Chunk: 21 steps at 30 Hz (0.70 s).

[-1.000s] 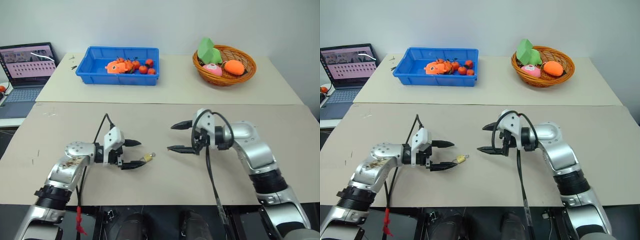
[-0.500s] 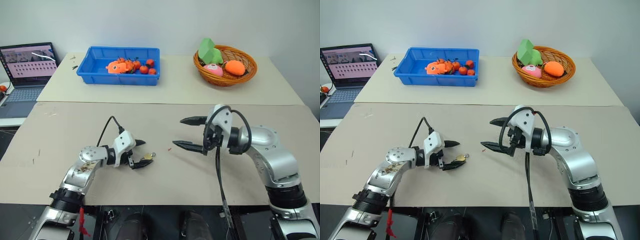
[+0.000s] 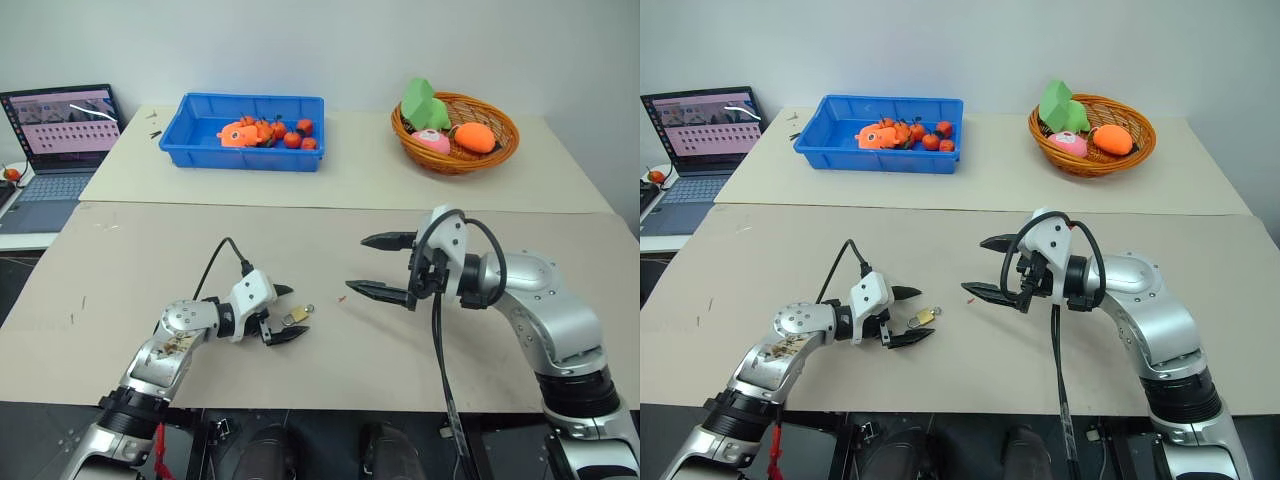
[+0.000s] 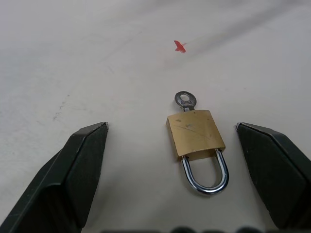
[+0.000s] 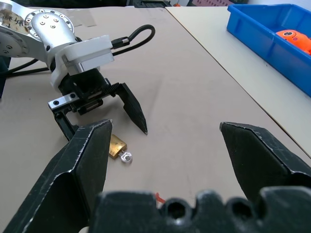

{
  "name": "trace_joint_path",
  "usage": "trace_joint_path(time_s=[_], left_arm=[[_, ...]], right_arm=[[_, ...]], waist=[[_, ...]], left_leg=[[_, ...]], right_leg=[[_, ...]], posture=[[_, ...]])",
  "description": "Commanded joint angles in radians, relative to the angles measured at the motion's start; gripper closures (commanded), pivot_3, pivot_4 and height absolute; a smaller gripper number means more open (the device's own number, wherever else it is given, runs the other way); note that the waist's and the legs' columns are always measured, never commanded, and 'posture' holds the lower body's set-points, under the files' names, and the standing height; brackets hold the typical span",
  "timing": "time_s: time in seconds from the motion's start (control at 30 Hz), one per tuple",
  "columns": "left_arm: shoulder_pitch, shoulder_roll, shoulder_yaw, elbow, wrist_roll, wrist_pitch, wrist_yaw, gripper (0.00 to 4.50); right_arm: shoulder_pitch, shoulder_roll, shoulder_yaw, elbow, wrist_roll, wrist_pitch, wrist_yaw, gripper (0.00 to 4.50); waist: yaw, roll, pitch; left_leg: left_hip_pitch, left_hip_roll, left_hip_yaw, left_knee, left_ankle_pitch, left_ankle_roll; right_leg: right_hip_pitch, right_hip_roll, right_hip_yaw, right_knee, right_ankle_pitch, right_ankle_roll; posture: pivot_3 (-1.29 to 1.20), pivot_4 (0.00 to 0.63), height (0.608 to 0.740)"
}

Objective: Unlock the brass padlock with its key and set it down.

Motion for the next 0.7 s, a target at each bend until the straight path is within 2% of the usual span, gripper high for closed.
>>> trace_joint_path(time_s=[0.03, 0.1, 0.13, 0.17, 0.43, 0.47, 0.7], left_arm=[[0.012, -0.008, -0.026, -0.006, 0.026, 0.013, 0.023, 0.00], [0.006, -0.011, -0.027, -0.001, 0.026, 0.014, 0.025, 0.00], [0.001, -0.011, -0.028, 0.002, 0.027, 0.015, 0.027, 0.52], [-0.002, -0.011, -0.028, 0.004, 0.027, 0.015, 0.027, 0.72], [-0.010, -0.007, -0.042, 0.003, 0.024, 0.025, 0.022, 3.47], [-0.012, -0.006, -0.042, 0.009, 0.025, 0.024, 0.021, 3.66], [-0.049, -0.008, -0.017, 0.043, 0.008, 0.038, 0.020, 3.66]], right_arm=[[-0.012, -0.015, -0.022, -0.036, 0.023, -0.008, -0.005, 0.33], [-0.015, -0.019, -0.025, -0.037, 0.027, -0.006, -0.006, 0.33], [-0.016, -0.021, -0.027, -0.037, 0.029, -0.006, -0.006, 0.31], [-0.017, -0.022, -0.027, -0.037, 0.029, -0.005, -0.006, 0.31], [-0.017, -0.025, -0.030, -0.037, 0.036, -0.006, -0.013, 0.31], [-0.017, -0.026, -0.030, -0.037, 0.036, -0.006, -0.014, 0.31], [-0.011, -0.034, -0.008, -0.047, 0.007, -0.013, -0.027, 0.31]], waist=[[0.004, 0.000, 0.000], [0.007, 0.000, 0.000], [0.009, 0.000, 0.000], [0.011, 0.000, 0.000], [0.011, 0.000, 0.000], [0.011, 0.000, 0.000], [0.011, 0.000, 0.000]], left_leg=[[0.000, 0.000, 0.000, 0.000, 0.000, 0.000], [0.000, 0.000, 0.000, 0.000, 0.000, 0.000], [0.000, 0.000, 0.000, 0.000, 0.000, 0.000], [0.000, 0.000, 0.000, 0.000, 0.000, 0.000], [0.000, 0.000, 0.000, 0.002, 0.000, 0.000], [0.001, 0.000, 0.000, 0.003, 0.000, 0.000], [0.000, 0.000, -0.001, 0.003, 0.000, 0.000]], right_leg=[[0.000, 0.000, 0.000, 0.000, 0.000, 0.000], [0.000, 0.000, 0.000, 0.000, 0.000, 0.000], [0.000, 0.000, 0.000, 0.000, 0.000, 0.000], [0.000, 0.000, 0.000, 0.000, 0.000, 0.000], [0.001, 0.000, 0.000, 0.001, 0.000, 0.000], [0.001, 0.000, 0.000, 0.001, 0.000, 0.000], [0.001, 0.000, 0.000, 0.001, 0.001, 0.000]], posture=[[0.00, 0.150, 0.692], [0.00, 0.150, 0.692], [0.00, 0.150, 0.692], [0.00, 0.150, 0.692], [0.00, 0.150, 0.692], [0.00, 0.150, 0.692], [0.00, 0.150, 0.692]])
